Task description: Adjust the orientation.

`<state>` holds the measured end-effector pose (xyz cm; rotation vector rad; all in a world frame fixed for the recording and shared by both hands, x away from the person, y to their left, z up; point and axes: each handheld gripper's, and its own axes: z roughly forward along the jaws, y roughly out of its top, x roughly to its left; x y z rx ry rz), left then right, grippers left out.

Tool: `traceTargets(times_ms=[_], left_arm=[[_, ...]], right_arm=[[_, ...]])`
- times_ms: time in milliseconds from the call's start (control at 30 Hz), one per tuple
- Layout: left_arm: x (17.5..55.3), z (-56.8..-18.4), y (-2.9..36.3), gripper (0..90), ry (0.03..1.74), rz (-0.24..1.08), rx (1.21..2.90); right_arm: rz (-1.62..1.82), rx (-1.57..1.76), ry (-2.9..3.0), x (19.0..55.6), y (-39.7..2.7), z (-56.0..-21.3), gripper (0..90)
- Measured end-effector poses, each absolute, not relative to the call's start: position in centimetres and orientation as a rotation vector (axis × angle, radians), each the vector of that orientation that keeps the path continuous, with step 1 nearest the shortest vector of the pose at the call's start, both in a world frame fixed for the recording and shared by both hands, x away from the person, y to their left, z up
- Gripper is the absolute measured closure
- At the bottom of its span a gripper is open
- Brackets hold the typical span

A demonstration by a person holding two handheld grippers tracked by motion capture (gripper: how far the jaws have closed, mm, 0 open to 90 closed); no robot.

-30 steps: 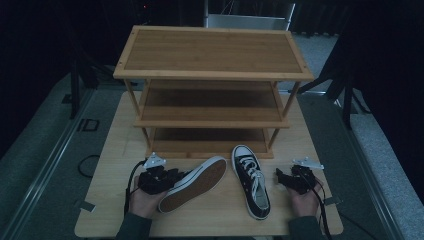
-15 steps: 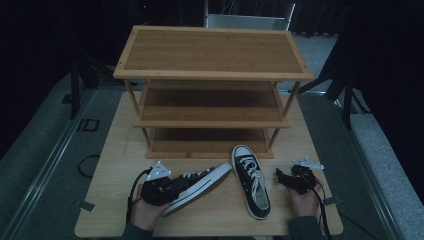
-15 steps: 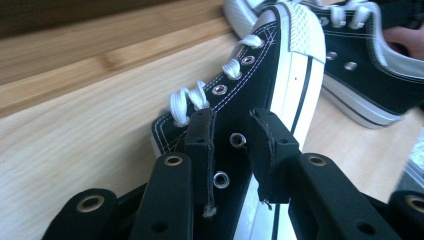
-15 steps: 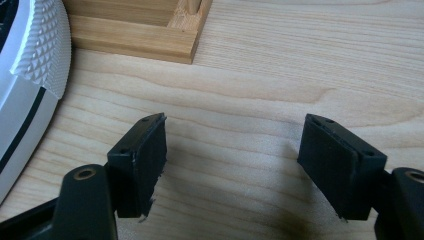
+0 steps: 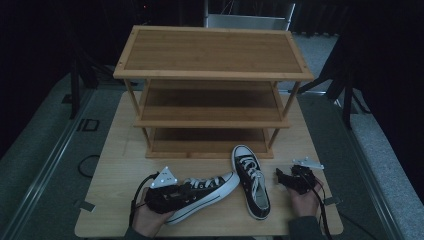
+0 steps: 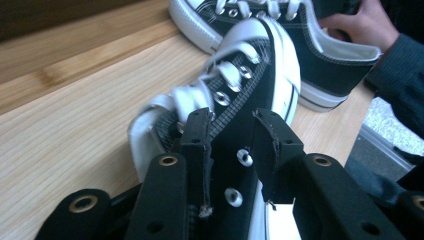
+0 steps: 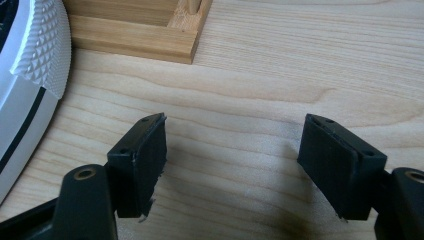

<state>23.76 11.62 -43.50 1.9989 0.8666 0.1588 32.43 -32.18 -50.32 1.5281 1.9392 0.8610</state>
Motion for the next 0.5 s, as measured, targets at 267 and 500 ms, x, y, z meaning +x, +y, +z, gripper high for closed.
traceTargets(times_ms=[267,500], left_arm=[[23.80,-43.69,11.47,66.2,0.870,0.180,2.017],[23.52,-43.30,11.59,67.2,0.836,0.169,2.016]], right_arm=[[0.861,1.528,1.941,32.45,-32.16,-50.33,26.5],[0.861,1.528,1.942,32.46,-32.16,-50.33,26.4]])
